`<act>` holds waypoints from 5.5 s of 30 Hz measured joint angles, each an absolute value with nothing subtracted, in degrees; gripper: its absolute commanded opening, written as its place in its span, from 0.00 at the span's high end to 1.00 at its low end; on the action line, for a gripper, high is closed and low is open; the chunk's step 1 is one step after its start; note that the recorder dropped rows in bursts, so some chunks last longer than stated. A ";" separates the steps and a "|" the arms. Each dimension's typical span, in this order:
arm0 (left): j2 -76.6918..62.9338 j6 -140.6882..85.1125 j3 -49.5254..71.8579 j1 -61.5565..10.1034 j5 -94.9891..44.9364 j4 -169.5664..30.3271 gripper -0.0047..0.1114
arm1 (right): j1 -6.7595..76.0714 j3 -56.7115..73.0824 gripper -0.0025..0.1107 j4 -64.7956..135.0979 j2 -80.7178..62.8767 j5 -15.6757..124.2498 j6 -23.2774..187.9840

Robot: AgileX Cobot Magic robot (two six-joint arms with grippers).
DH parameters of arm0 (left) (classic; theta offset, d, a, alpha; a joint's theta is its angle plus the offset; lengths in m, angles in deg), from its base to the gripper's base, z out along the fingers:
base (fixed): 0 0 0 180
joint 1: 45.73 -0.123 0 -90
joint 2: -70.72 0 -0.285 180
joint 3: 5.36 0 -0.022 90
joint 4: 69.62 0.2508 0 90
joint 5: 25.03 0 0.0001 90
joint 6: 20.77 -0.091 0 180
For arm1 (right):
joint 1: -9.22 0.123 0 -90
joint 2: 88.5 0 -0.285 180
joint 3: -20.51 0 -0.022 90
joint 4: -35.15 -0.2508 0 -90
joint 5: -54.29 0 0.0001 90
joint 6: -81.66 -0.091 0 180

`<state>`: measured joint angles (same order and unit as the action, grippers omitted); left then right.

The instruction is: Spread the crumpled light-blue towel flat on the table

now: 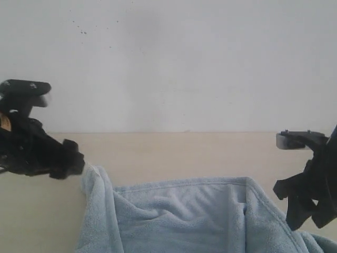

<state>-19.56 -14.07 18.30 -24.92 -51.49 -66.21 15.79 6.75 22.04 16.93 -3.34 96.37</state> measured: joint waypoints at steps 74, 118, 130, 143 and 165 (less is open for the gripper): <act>-31.56 -45.01 18.30 -15.34 -45.21 -98.07 0.92 | -4.47 3.83 0.42 54.74 23.79 57.70 74.41; -31.56 -56.91 10.93 -15.23 -64.70 -110.23 0.92 | 27.58 -8.03 0.92 74.27 17.99 1.68 115.28; -31.56 -56.95 10.93 -15.23 -64.47 -110.23 0.92 | 21.95 -6.47 0.98 57.19 4.19 9.84 109.76; -31.56 -57.05 10.93 -15.23 -64.58 -110.36 0.92 | -15.79 -0.22 0.98 24.79 14.61 -9.02 104.85; -31.56 -59.78 10.93 -15.23 -63.55 -110.23 0.92 | -25.50 -0.22 0.65 43.27 17.86 -12.53 85.43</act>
